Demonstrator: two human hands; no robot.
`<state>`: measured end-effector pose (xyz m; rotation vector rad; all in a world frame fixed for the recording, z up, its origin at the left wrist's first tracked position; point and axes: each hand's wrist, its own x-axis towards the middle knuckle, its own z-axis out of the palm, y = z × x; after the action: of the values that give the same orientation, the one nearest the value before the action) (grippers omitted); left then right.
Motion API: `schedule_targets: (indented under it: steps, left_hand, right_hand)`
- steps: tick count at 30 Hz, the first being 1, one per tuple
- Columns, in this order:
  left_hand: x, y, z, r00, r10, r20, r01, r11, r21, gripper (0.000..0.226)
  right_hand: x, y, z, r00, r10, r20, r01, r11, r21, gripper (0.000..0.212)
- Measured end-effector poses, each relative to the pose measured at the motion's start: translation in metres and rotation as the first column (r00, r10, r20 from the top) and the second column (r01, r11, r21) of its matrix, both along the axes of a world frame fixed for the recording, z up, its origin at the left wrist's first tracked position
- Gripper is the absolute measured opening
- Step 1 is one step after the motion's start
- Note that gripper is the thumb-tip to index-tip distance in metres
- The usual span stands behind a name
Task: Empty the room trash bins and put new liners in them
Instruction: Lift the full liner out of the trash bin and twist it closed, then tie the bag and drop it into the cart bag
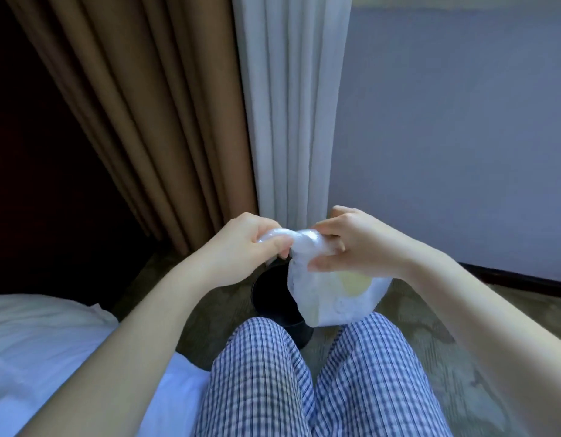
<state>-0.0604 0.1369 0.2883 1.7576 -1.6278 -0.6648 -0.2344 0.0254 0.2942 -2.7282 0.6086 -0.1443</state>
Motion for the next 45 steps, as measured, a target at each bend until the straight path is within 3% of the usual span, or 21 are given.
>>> schedule_targets:
  steps: [4,12,19,23,27,33,39,45]
  left_hand:
    - [-0.004,0.026,0.02,1.0,-0.017,-0.002,0.017,0.996,-0.087,0.029]
    - [0.003,0.059,0.028,1.0,0.006,-0.003,-0.007,0.993,-0.117,0.033]
    - [0.025,0.04,0.015,0.997,0.077,-0.013,-0.077,0.997,-0.016,0.039]
    - [0.039,0.004,0.006,0.994,0.061,-0.085,-0.059,0.998,0.029,0.029]
    - [0.047,-0.048,0.011,0.994,0.11,-0.02,-0.11,0.994,0.003,0.017]
    - [0.059,-0.14,0.04,0.995,0.057,0.076,-0.058,0.998,0.011,0.022]
    - [0.059,-0.217,0.093,0.998,0.018,0.062,-0.019,1.0,0.014,0.026]
    - [0.031,-0.27,0.177,0.983,-0.154,0.1,0.147,0.986,0.076,0.021]
  right_hand:
    - [-0.02,0.022,0.019,1.0,0.003,0.006,-0.002,1.0,-0.029,0.04]
    - [-0.044,0.037,0.03,0.998,0.054,0.035,-0.052,0.996,-0.073,0.044]
    - [-0.023,0.015,0.03,1.0,0.0,0.009,0.0,1.0,-0.015,0.039]
    - [-0.013,-0.016,0.024,0.997,-0.07,0.037,0.069,0.997,0.037,0.027]
    - [-0.007,-0.063,0.018,0.993,-0.111,0.041,0.109,0.993,0.055,0.025]
    - [0.003,-0.144,0.037,0.982,-0.181,0.047,0.177,0.981,0.075,0.025]
    - [0.0,-0.203,0.094,0.957,-0.284,0.065,0.272,0.952,0.142,0.021]
    - [-0.034,-0.222,0.178,0.904,-0.423,0.064,0.405,0.894,0.192,0.019]
